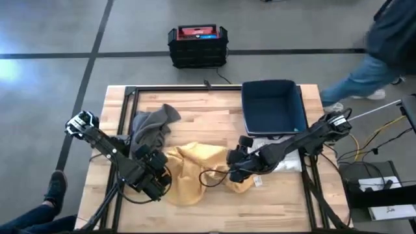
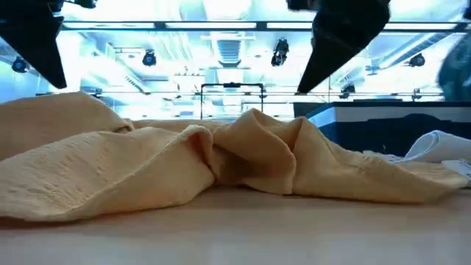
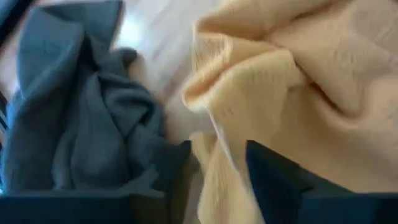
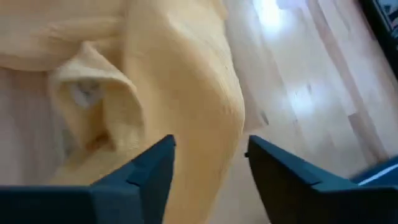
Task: Fold towel
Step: Fold the yellow towel
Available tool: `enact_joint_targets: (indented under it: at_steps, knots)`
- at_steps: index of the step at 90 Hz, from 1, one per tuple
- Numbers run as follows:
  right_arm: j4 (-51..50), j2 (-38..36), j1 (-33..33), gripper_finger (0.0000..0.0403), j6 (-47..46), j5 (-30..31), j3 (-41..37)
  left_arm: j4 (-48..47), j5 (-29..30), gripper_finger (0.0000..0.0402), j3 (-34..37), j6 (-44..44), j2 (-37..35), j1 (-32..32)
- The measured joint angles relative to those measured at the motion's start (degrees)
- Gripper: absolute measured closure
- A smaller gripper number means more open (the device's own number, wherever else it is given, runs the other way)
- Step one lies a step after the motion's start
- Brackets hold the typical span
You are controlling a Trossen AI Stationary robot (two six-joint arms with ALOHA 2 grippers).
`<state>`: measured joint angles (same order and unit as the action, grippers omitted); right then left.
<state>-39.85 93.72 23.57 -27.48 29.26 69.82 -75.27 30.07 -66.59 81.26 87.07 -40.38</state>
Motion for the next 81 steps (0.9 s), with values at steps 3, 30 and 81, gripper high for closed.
enact_joint_targets:
  at_steps: [3, 30, 81]
  knots:
    - [0.7, -0.1, 0.7, 0.0193, 0.5, -0.3, 0.1, 1.4, 0.3, 0.0226, -0.1, 0.3, 0.0, -0.2]
    - [23.1, 5.0, 3.8, 0.015, 12.4, -6.1, -4.7, 37.6, 3.0, 0.0178, 5.0, -18.8, 0.3, -1.5]
    - [25.3, 16.4, 1.9, 0.0258, 10.9, -6.8, -7.6, 56.4, -0.2, 0.0264, 8.1, -22.1, 13.7, -0.4]
